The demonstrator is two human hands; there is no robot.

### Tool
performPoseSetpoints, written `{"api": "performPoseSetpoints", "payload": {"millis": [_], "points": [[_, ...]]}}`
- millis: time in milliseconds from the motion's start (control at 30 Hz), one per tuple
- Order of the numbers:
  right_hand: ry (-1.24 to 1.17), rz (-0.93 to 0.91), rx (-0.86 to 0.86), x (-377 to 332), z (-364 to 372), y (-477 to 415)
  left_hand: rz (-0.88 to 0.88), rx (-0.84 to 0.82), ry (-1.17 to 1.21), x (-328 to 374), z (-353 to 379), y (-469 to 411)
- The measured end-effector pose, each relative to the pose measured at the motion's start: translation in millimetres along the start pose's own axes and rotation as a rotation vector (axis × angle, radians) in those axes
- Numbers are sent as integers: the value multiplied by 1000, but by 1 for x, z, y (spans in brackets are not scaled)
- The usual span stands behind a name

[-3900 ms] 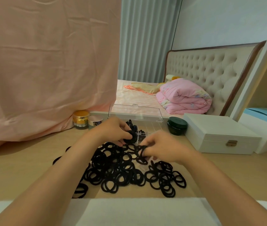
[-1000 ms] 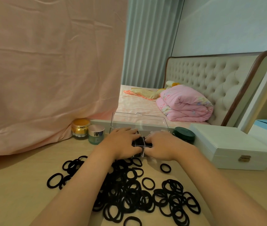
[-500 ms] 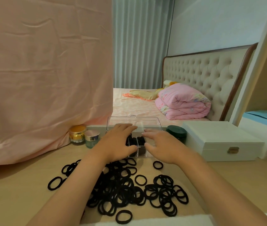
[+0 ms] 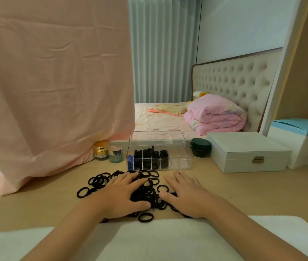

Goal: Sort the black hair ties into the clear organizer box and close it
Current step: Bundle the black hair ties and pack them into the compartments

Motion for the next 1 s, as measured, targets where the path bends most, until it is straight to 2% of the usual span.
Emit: {"api": "performPoseSetpoints", "payload": {"millis": [100,300,500,667,733,833,1000], "points": [[-18,7,13,-1,11,0,8,35,-10,-1,9,9],[-142,-23,123,-12,10,-23,14,253,51,-7,16,-13],[-226,-28,269,-16,-2,-36,10,314,266,-11,4,-18],[-283,-125,370,-37,-39,-40,-99,398,555,-37,-27,-5],[-292,-168,337,-54,-51,-43,-143,445,607,-49,-35,2],[-246,-238,153,-80,-53,-47,-145,375,512,-51,-30,8],[49,-356,-60,-98,-28,-49,-71,258,325,-44,-15,7]]}}
Point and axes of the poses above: each hand's wrist, its own y-axis away from the middle knuckle, its own z-axis out of the palm, x = y × z, the point moved 5 cm from there along -y, towards the middle knuckle, and after that the axes turned 14 degrees about x, right-handed, at the moved point
